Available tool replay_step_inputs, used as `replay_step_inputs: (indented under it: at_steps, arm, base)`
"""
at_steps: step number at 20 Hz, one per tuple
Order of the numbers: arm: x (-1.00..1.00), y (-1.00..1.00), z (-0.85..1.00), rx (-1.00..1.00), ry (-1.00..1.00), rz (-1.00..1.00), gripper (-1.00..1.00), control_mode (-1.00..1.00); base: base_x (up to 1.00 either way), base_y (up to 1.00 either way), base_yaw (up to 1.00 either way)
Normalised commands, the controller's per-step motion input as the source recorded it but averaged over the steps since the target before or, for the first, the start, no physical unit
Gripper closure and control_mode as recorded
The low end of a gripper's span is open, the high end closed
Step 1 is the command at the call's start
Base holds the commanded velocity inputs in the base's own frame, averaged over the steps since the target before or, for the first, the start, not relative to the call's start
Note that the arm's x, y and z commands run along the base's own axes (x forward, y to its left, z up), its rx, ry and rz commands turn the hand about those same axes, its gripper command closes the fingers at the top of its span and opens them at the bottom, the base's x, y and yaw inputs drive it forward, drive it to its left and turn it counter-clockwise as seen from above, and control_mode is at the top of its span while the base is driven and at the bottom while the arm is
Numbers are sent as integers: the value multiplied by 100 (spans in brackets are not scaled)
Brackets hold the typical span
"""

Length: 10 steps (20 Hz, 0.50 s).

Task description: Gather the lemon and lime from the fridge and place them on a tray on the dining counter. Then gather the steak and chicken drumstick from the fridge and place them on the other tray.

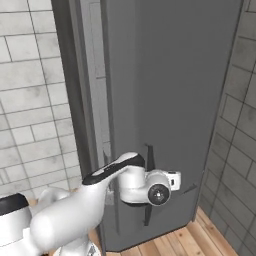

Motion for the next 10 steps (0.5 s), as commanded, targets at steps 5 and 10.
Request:
replay_step_inputs:
  at_steps: [5,10]
  arm:
    - [-21,-96,34,-6,5,-6,100,-100]
    - [-45,-60,23,0,0,-11,-100,-100]
  base:
    - [0,0,0]
    - [0,0,0]
